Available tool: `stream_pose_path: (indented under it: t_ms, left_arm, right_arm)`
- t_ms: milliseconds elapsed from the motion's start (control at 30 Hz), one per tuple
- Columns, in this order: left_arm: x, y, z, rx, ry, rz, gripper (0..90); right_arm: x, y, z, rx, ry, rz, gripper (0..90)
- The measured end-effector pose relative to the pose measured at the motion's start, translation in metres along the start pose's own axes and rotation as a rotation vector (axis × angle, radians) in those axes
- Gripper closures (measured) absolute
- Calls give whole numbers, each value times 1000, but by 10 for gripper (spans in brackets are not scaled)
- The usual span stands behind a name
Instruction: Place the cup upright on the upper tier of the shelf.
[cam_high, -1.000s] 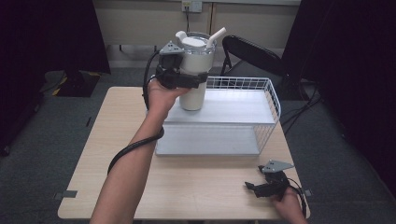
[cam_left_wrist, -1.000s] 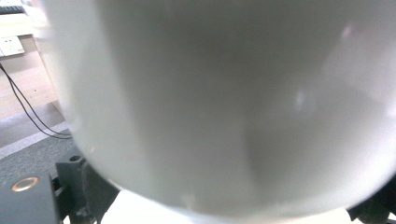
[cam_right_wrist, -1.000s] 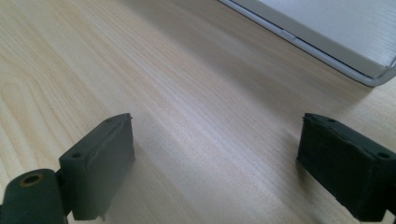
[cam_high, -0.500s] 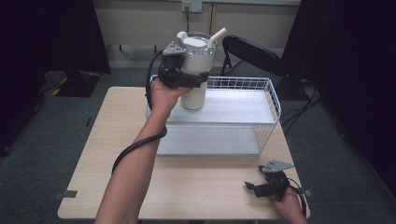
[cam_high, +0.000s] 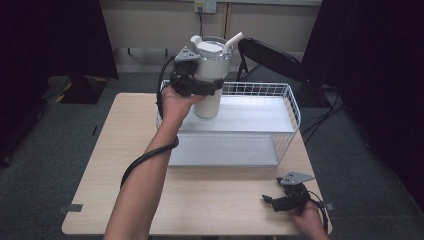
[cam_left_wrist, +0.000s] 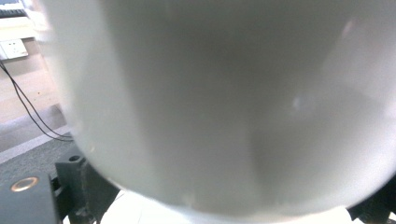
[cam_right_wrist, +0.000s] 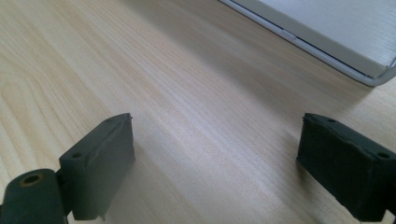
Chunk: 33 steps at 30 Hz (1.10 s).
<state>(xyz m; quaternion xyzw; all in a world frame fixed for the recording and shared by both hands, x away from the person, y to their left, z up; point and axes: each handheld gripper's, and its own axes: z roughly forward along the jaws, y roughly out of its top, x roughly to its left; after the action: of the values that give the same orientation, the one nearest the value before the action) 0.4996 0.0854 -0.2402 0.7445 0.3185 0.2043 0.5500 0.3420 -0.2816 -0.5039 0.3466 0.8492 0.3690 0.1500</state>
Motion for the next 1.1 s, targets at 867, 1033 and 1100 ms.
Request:
stream_pose_path:
  t_ms: [867,1033,1100]
  left_arm:
    - [1,-14,-11,-23,-27,23,91]
    - [3,-18,-12,-6,-31,-9,83]
    - [4,-20,-14,-1,-37,-14,83]
  right_arm:
    - [0,0,0,0,1,0,101]
    - [0,0,0,2,1,1,101]
    - [0,0,0,1,1,-1,101]
